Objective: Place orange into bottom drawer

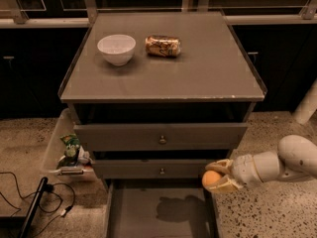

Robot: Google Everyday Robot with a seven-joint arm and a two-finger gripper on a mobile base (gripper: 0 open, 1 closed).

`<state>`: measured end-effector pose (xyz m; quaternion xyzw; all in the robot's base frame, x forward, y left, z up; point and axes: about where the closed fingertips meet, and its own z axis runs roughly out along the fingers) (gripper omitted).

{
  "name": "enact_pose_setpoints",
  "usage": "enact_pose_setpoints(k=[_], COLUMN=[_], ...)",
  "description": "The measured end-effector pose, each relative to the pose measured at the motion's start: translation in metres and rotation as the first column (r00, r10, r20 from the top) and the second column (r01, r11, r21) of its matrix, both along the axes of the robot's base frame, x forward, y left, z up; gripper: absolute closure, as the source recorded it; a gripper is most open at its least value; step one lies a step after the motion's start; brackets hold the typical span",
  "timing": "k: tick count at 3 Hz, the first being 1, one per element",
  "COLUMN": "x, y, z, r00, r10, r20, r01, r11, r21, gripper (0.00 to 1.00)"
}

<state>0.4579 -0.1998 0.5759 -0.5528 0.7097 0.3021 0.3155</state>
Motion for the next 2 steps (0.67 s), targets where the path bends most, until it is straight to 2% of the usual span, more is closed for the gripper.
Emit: enact_pose_setpoints(k=[1,2], x=[0.0,0.001], y=[0.0,0.01], z=[0.0,-0.029], r00=[1.0,0.999], r10=[0.0,0.004], r20=[0.0,-0.044], r01=[0.0,-0.003], r11=[1.0,1.0], r21=[0.0,0.021], gripper=[1.0,1.0])
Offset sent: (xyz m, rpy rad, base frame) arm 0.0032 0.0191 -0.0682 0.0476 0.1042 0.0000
